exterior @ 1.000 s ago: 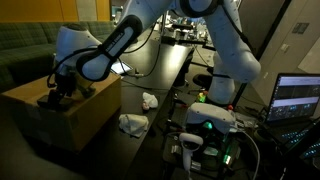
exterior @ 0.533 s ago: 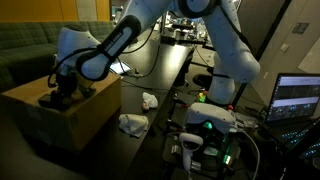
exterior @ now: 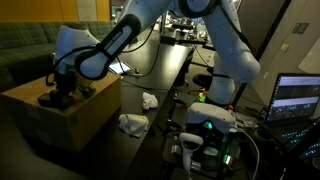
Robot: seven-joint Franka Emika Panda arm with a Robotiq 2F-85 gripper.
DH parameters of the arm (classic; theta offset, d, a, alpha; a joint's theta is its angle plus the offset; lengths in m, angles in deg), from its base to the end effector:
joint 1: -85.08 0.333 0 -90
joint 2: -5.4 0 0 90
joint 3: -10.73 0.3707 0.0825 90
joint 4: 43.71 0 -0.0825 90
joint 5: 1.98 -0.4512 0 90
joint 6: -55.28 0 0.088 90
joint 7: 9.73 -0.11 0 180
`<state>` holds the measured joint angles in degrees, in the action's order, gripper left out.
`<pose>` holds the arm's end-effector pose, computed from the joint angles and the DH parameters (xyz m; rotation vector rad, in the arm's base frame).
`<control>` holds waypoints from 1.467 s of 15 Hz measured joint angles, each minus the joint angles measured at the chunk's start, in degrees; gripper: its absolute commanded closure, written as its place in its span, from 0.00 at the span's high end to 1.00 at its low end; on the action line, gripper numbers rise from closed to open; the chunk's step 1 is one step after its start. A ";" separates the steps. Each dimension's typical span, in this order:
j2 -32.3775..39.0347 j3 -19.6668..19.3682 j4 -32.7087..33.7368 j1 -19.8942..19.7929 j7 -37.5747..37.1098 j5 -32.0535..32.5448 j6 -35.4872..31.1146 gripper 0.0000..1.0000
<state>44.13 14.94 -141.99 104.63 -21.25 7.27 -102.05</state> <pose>0.7189 0.3149 0.2253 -2.9883 -0.4930 -0.5428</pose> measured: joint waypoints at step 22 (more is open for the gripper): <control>-26.01 0.56 -35.48 8.21 -13.62 8.55 -0.09 0.31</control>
<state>18.12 15.50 -177.46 112.84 -34.88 15.81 -102.15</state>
